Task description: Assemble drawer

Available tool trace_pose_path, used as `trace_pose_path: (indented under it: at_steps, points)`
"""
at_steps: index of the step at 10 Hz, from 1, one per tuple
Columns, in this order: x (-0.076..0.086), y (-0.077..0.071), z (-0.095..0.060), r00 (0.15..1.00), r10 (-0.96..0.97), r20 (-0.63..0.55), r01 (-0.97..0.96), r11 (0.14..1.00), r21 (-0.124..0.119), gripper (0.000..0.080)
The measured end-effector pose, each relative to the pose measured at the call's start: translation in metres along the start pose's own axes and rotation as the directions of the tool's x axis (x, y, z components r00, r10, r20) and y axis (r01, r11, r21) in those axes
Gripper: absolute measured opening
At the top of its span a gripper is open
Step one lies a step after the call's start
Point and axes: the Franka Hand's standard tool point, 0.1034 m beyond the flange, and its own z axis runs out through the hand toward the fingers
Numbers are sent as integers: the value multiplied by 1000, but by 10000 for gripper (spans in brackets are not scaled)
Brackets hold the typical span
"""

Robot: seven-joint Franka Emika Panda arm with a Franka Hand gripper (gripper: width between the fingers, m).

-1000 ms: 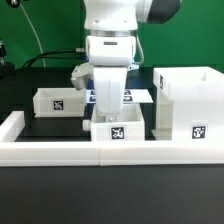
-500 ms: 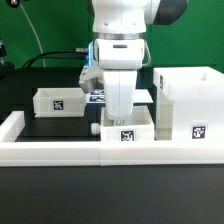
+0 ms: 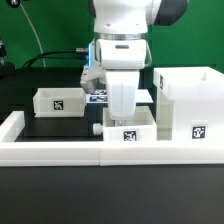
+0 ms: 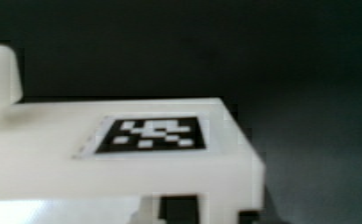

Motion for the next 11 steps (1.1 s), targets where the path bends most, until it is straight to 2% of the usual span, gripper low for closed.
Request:
trace_pose_path:
  at_steps: [5, 9, 11]
  points:
    - [14, 2, 3, 1000, -13, 9, 13, 1000, 1, 42]
    - [12, 1, 4, 1000, -9, 10, 9, 1000, 2, 42]
    - [20, 1, 4, 999, -44, 15, 44, 999, -2, 42]
